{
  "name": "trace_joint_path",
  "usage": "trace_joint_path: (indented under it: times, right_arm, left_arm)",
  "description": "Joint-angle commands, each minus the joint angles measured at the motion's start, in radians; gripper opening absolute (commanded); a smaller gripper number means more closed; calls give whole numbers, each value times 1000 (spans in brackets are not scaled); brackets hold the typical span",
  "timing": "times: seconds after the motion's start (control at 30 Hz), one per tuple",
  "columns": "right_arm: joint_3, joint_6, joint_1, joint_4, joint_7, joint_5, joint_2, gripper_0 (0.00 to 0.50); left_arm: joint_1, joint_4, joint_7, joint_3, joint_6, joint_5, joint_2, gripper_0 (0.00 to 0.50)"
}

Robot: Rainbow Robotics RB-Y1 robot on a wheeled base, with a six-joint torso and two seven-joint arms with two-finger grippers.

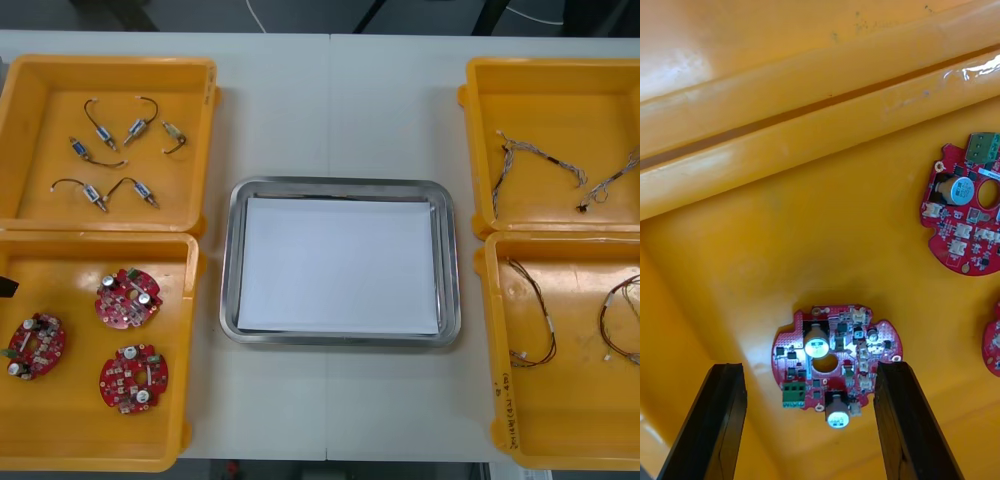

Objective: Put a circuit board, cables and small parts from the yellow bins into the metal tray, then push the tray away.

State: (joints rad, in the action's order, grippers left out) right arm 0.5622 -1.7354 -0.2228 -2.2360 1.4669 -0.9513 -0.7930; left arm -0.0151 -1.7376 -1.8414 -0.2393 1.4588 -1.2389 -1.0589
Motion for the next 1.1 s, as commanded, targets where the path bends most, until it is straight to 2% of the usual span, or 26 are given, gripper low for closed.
trace_joint_path:
  times: [0.03,0.23,0.53,0.8,1.1]
  right_arm:
    - [-28,63,-70,15,33,-17,-46,500]
    - [-88,142,-73,76,55,-17,-52,500]
    - [-196,304,-75,207,104,-1,-81,500]
    - [-200,326,-76,268,148,5,-89,500]
    - [-232,419,-75,345,178,14,-89,500]
  left_arm:
    - [20,4,-65,60,-40,-13,-58,500]
    - [18,16,-62,123,-89,-2,-64,500]
    - [29,41,-64,140,-89,12,-66,500]
    - [32,62,-65,156,-104,22,-66,500]
    - [32,98,-64,230,-210,36,-66,500]
